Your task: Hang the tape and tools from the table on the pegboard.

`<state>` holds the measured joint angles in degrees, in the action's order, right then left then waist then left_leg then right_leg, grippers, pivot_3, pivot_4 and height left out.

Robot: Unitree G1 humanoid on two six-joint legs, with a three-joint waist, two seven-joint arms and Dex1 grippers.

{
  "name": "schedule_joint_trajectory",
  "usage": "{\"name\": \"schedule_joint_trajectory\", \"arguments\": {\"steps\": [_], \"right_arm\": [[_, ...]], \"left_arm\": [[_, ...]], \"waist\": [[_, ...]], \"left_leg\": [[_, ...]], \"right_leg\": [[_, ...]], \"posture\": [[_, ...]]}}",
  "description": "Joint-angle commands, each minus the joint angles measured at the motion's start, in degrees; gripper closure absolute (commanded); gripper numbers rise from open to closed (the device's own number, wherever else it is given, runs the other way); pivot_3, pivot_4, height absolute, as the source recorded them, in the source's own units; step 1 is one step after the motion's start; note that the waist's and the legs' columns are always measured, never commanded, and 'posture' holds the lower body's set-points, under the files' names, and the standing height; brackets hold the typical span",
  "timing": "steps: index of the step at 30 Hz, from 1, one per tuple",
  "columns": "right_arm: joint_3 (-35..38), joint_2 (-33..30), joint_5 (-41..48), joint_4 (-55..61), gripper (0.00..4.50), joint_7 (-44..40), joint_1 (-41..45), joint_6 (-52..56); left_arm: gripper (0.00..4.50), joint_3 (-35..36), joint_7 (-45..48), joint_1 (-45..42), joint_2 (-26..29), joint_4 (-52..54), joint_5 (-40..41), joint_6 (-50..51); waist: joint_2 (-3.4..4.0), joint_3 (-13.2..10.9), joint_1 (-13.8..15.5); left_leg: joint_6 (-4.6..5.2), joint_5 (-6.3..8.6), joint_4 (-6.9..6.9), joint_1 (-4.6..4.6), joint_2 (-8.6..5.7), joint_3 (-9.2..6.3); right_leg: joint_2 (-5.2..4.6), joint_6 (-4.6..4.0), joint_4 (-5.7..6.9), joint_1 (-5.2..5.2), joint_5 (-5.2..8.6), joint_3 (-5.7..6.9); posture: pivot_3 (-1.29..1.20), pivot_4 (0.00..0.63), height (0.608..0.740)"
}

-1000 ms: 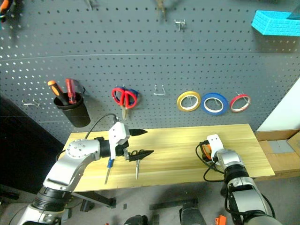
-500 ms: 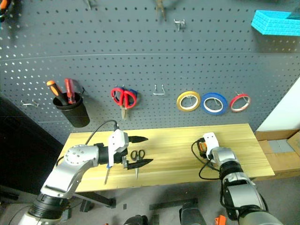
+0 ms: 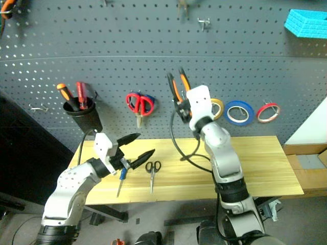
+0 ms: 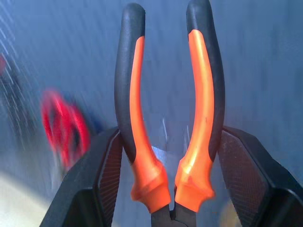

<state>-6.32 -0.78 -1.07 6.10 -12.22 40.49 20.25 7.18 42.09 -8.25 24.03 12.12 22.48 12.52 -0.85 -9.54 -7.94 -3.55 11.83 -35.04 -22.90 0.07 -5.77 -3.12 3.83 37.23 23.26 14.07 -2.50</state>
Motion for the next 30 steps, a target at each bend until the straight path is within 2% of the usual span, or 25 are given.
{"name": "schedule_joint_trajectory", "arguments": {"steps": [1,6,11,18,23,30], "right_arm": [[0.39,1.07,-0.71,-5.33,1.77,1.93,6.88,-8.74],[0.94,2.61,-1.79,-22.44,1.77,4.70,16.59,-21.30],[1.23,3.09,-3.53,-41.28,1.77,7.62,24.20,-34.73],[0.83,1.23,-7.24,-65.08,1.77,11.71,29.47,-48.36],[0.49,-0.13,-9.48,-73.04,1.77,14.19,27.77,-50.15],[3.16,0.72,-6.84,-74.27,1.77,12.64,25.64,-47.92]], "left_arm": [[0.00,2.76,-2.45,-3.02,-0.03,1.70,2.61,0.95],[0.00,2.24,-6.70,-7.29,2.38,0.02,-0.95,4.01],[0.00,2.19,-12.26,-11.83,2.57,0.47,-2.61,8.25],[0.00,0.51,-13.43,-13.73,2.71,2.92,-3.31,10.58],[0.00,0.24,-14.16,-13.70,2.29,3.30,-3.43,10.93],[0.00,0.28,-14.38,-13.42,2.19,1.70,-3.83,9.98]], "waist": [[0.00,0.00,-0.06],[0.01,0.00,-0.21],[0.01,-0.01,-0.11],[0.00,-0.01,0.31],[0.00,-0.06,1.31],[0.00,-0.07,2.20]], "left_leg": [[0.00,-0.01,-0.01,0.02,0.01,0.01],[0.01,-0.02,0.01,0.07,0.07,0.03],[0.01,-0.01,0.11,0.02,0.06,0.03],[0.01,-0.01,0.19,0.01,0.05,0.04],[0.01,-0.01,0.19,0.04,0.06,0.05],[0.00,-0.02,0.12,0.07,0.05,0.04]], "right_leg": [[0.01,-0.03,0.02,0.00,-0.02,0.00],[0.09,-0.18,0.06,0.00,-0.11,-0.01],[0.09,-0.36,-0.05,0.02,-0.21,-0.01],[0.08,-0.38,-0.08,0.03,-0.23,-0.01],[0.09,-0.39,-0.04,0.04,-0.23,-0.03],[0.10,-0.39,0.04,0.02,-0.23,-0.04]], "posture": [[-0.13,0.127,0.740],[-0.10,0.127,0.740],[-0.07,0.130,0.740],[-0.01,0.139,0.740],[0.01,0.145,0.740],[0.00,0.146,0.740]]}}
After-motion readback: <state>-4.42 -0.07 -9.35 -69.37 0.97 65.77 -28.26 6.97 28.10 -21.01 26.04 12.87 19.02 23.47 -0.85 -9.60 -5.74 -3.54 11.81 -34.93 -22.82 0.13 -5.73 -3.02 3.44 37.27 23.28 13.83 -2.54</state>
